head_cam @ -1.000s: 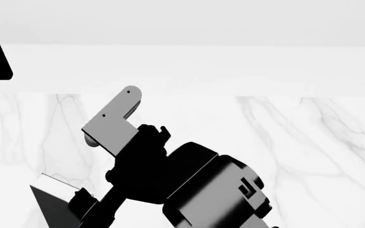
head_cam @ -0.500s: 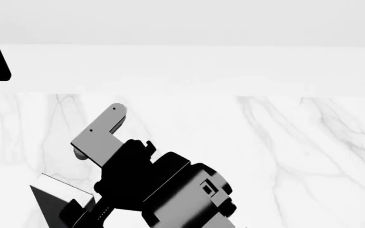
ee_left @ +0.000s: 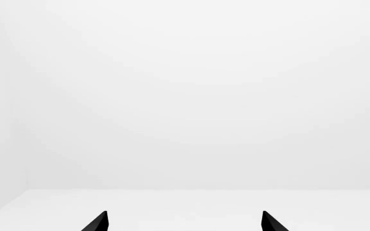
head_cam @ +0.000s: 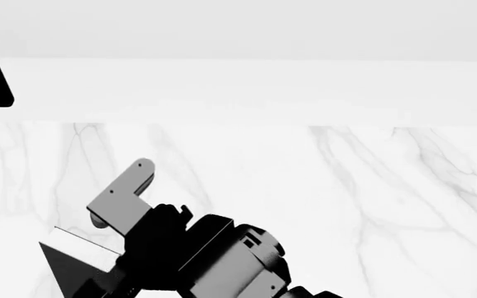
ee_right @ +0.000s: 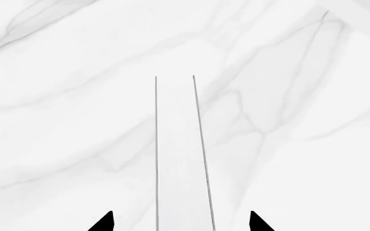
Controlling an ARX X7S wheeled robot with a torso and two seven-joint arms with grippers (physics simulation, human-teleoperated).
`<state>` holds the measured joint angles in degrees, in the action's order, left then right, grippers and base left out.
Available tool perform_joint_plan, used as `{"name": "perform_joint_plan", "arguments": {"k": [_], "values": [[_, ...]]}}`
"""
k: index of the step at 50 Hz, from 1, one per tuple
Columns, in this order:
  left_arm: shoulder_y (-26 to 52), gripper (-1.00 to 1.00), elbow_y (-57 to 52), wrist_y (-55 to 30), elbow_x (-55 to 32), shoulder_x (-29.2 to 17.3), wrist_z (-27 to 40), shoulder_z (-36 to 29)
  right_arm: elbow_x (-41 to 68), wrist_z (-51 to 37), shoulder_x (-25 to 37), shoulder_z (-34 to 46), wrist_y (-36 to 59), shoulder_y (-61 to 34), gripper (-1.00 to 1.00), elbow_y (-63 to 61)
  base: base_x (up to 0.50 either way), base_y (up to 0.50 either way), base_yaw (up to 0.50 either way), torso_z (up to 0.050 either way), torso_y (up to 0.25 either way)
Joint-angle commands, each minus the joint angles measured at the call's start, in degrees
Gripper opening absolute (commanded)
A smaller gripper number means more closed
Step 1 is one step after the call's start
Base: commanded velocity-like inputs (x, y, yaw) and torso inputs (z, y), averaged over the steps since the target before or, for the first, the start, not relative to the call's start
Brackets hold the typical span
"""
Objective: Pick up the book on the left and place it on top of the shelf.
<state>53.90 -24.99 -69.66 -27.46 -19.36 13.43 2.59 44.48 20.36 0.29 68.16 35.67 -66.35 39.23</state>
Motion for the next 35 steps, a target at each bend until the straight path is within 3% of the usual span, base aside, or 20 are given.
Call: {"name": "perform_joint_plan", "arguments": {"k": [1, 7, 8, 30, 35], "values": [[-0.3, 1.00, -0.1, 0.1, -0.3, -0.3, 0.1, 0.2, 11.9, -2.3, -0.3, 11.7, -6.9, -3.0, 1.00, 5.5, 0.00, 0.00, 0.00, 0.000, 0.000], [-0.4, 1.00, -0.1, 0.1, -0.4, -0.5, 0.2, 0.3, 17.6, -3.1, -0.3, 17.3, -9.8, -4.3, 1.00, 7.3, 0.00, 0.00, 0.00, 0.000, 0.000], [-0.5, 1.00, -0.1, 0.2, -0.4, -0.5, 0.2, 0.3, 18.3, -3.2, -0.3, 17.8, -9.9, -4.5, -1.00, 7.4, 0.00, 0.00, 0.00, 0.000, 0.000], [-0.9, 1.00, -0.2, 0.5, -0.9, -0.9, 0.4, 0.5, 20.7, -3.7, -0.3, 20.3, -10.7, -5.1, -1.00, 7.0, 0.00, 0.00, 0.00, 0.000, 0.000], [-1.0, 1.00, -0.1, 0.6, -1.0, -0.9, 0.5, 0.5, 21.9, -6.7, 2.2, 19.0, -9.8, -7.9, -1.00, 0.8, 0.00, 0.00, 0.00, 0.000, 0.000]]}}
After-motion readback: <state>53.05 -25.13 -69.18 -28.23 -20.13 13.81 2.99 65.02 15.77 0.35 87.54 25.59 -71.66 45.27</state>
